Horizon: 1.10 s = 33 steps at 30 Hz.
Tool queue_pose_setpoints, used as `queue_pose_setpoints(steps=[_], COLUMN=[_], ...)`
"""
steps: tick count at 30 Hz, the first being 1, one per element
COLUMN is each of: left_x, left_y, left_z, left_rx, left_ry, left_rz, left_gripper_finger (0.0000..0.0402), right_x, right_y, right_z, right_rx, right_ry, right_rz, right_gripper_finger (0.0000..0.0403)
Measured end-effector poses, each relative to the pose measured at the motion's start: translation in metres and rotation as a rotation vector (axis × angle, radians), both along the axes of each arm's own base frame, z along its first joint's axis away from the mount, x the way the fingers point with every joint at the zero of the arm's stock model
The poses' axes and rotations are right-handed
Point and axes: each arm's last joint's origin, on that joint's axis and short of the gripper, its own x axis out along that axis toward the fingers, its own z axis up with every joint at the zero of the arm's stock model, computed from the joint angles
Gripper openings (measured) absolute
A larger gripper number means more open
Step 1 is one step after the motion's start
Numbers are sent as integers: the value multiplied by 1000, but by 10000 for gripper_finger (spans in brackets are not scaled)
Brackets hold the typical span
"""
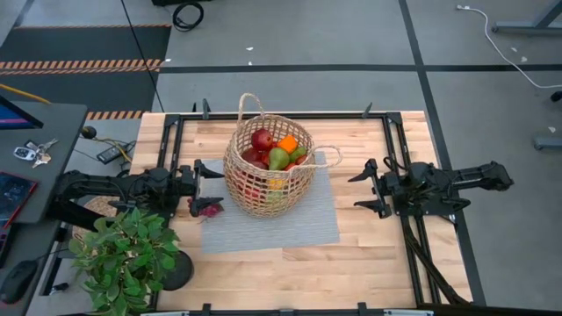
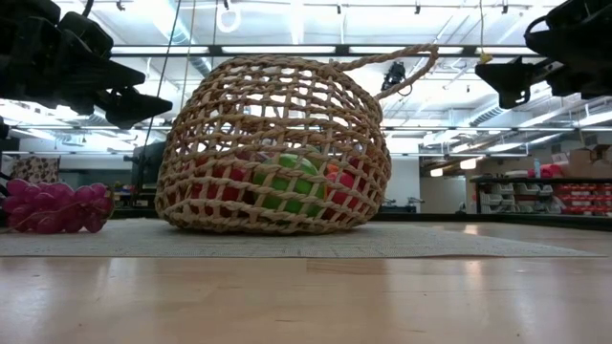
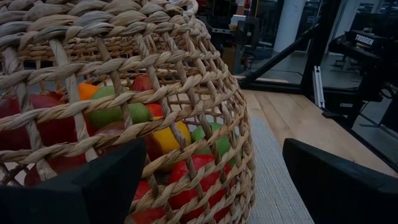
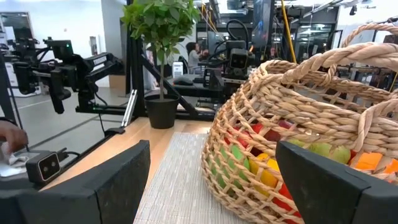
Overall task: Build produce basket
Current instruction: Put the red grapes into the brown basket
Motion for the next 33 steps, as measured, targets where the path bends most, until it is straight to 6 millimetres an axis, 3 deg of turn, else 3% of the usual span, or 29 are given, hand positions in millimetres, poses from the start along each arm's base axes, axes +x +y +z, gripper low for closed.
queue_pose_setpoints(steps=[26,33], left_x=[0,0], left_y=[0,1], left_z=[9,10], left_rx=[-37,-178], left_ry=[-97,-65], left_rz=[0,43], left_gripper_finger=[386,386], right_x=[0,0], right_y=[0,0], right_z=[0,0], right_rx=[-2,-2], right_ry=[0,0], right_rz=[0,0], right_gripper_finger=[351,351])
